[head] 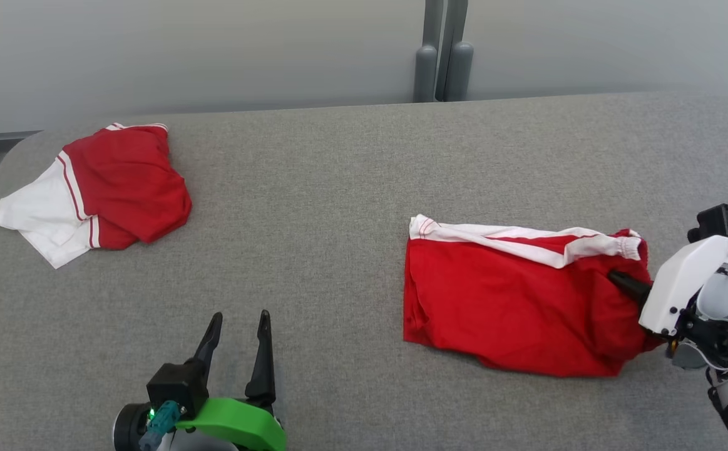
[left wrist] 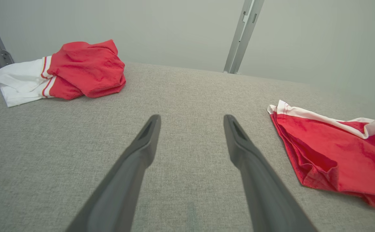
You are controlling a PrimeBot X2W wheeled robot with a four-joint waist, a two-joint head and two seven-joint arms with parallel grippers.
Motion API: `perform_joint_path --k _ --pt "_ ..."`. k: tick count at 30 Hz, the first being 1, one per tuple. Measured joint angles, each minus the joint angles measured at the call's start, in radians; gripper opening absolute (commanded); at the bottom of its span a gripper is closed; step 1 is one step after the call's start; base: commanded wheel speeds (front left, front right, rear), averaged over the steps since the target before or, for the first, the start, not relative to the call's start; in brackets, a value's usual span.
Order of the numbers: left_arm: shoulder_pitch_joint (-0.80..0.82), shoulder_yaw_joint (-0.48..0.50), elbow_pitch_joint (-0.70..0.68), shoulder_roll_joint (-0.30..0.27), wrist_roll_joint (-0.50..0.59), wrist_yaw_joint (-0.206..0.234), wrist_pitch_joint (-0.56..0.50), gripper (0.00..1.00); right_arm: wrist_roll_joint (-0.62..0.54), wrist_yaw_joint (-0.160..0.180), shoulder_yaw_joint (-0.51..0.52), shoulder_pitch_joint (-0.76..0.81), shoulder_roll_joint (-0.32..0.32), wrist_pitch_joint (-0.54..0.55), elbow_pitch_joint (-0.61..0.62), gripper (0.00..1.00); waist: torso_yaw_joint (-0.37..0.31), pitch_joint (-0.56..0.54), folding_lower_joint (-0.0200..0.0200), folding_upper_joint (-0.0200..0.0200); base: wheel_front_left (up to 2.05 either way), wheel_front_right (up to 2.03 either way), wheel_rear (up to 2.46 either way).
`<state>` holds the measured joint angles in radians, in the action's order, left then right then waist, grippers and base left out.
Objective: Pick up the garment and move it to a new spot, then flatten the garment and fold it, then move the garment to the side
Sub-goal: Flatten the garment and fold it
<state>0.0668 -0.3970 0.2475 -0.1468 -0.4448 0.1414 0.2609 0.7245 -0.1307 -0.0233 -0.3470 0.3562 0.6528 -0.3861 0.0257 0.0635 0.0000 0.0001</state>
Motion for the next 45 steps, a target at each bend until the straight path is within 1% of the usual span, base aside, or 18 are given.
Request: perform_joint_path --k 9,12,16,18,19,24,30,33,34,35,36,37,38,41,43,45 --pt "0.0 -0.021 0.008 0.001 -0.001 -0.01 -0.004 1.0 0.01 0.0 0.047 0.008 -0.169 0.077 0.077 0.0 0.026 -0.016 0.0 0.0 0.0 0.0 0.0" --pt "0.0 -0.026 0.009 0.002 -0.001 -0.011 -0.004 1.0 -0.023 0.0 0.061 -0.014 -0.224 0.091 0.079 0.0 0.036 -0.018 0.0 0.0 0.0 0.0 0.0" --pt "0.001 -0.033 0.01 0.006 -0.002 -0.016 -0.004 1.0 -0.094 0.0 0.07 -0.058 -0.271 0.094 0.059 0.0 0.054 -0.014 0.0 0.0 0.0 0.0 0.0" --pt "0.003 -0.038 0.012 0.009 -0.002 -0.019 -0.004 1.0 -0.132 0.0 0.072 -0.083 -0.286 0.092 0.033 0.0 0.064 -0.01 0.0 0.0 0.0 0.0 0.0" --pt "0.008 -0.042 0.015 0.012 -0.002 -0.022 -0.004 1.0 -0.168 0.0 0.07 -0.107 -0.295 0.083 0.001 0.0 0.075 -0.006 0.0 0.0 0.0 0.0 0.0" --pt "0.028 -0.052 0.028 0.023 -0.002 -0.03 -0.003 1.0 -0.247 0.0 0.043 -0.148 -0.304 0.055 -0.096 0.0 0.107 0.003 0.0 -0.0001 0.0 0.0 0.0" --pt "0.046 -0.059 0.046 0.035 -0.002 -0.038 -0.003 1.0 -0.261 0.0 -0.021 -0.188 -0.307 0.0 -0.202 0.0 0.145 0.011 0.0 0.0 0.0 0.0 0.0" --pt "0.048 -0.061 0.053 0.04 -0.002 -0.044 -0.003 1.0 -0.271 0.0 -0.034 -0.21 -0.307 -0.027 -0.261 0.0 0.159 0.014 0.0 0.0 0.0 0.0 0.0" --pt "0.048 -0.061 0.056 0.042 -0.002 -0.044 -0.003 1.0 -0.277 0.0 -0.037 -0.218 -0.307 -0.037 -0.278 0.02 0.163 0.016 0.0 0.0 0.0 0.0 0.0" --pt "0.049 -0.061 0.058 0.043 -0.002 -0.044 -0.002 1.0 -0.28 0.0 -0.038 -0.227 -0.307 -0.046 -0.296 0.22 0.166 0.017 0.0 0.0 0.0 0.0 0.0" --pt "0.05 -0.061 0.06 0.043 -0.002 -0.045 -0.001 1.0 -0.28 0.0 -0.037 -0.235 -0.307 -0.054 -0.314 0.36 0.169 0.018 0.0 0.0 0.0 0.0 0.0" --pt "0.051 -0.061 0.061 0.044 -0.001 -0.045 -0.001 1.0 -0.279 0.0 -0.036 -0.244 -0.307 -0.06 -0.333 0.97 0.171 0.018 0.0 0.0 0.0 0.0 0.0" --pt "0.052 -0.061 0.063 0.045 -0.001 -0.045 -0.001 1.0 -0.274 0.0 -0.033 -0.252 -0.307 -0.068 -0.351 1.0 0.173 0.018 0.0 0.0 0.0 0.0 0.0" --pt "0.052 -0.059 0.067 0.048 0.0 -0.046 0.0 1.0 -0.248 0.0 -0.031 -0.282 -0.306 -0.088 -0.402 1.0 0.172 0.016 0.0 0.0 0.0 0.0 0.0" --pt "0.052 -0.057 0.069 0.047 0.0 -0.046 0.0 1.0 -0.246 0.0 -0.046 -0.303 -0.306 -0.096 -0.427 1.0 0.167 0.013 0.0 0.0 0.0 0.0 0.0" --pt "0.051 -0.055 0.073 0.047 0.0 -0.046 0.0 1.0 -0.219 0.0 -0.065 -0.32 -0.306 -0.1 -0.441 1.0 0.161 0.009 0.0 0.0 0.0 0.0 0.0"
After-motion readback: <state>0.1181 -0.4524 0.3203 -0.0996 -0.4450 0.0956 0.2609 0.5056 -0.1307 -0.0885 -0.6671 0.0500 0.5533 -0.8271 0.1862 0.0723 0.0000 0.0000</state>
